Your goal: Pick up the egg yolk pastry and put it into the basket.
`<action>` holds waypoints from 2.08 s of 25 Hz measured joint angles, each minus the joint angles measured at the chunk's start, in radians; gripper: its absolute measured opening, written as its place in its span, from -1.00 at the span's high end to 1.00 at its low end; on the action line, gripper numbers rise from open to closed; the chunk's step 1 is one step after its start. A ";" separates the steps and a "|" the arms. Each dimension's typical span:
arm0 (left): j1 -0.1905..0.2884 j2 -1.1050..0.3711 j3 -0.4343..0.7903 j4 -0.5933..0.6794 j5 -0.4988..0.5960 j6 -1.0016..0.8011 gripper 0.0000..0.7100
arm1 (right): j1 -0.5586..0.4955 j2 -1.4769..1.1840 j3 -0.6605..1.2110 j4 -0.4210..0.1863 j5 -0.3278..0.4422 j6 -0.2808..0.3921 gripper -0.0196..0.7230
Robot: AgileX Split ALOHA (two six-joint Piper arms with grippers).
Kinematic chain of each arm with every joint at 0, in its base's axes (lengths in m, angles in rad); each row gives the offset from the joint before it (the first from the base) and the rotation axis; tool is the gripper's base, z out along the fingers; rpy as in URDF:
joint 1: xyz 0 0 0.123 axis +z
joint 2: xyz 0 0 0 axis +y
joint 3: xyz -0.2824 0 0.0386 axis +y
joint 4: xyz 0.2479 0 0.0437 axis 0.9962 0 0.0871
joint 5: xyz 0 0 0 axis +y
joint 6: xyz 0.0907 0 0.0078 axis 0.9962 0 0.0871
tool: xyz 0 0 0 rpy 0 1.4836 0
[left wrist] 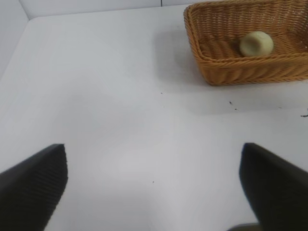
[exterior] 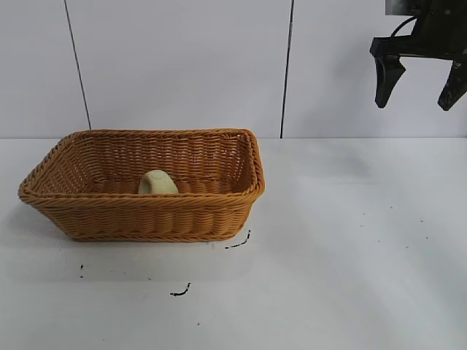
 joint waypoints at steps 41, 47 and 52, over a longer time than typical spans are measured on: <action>0.000 0.000 0.000 0.000 0.000 0.000 -0.96 | 0.002 -2.063 1.524 0.035 -0.182 -0.025 -0.87; 0.000 0.000 0.000 0.000 0.000 0.000 -0.96 | 0.002 -2.180 1.528 0.035 -0.181 -0.025 -0.87; 0.000 0.000 0.000 0.000 0.000 0.000 -0.96 | 0.002 -2.184 1.528 0.035 -0.181 -0.025 -0.87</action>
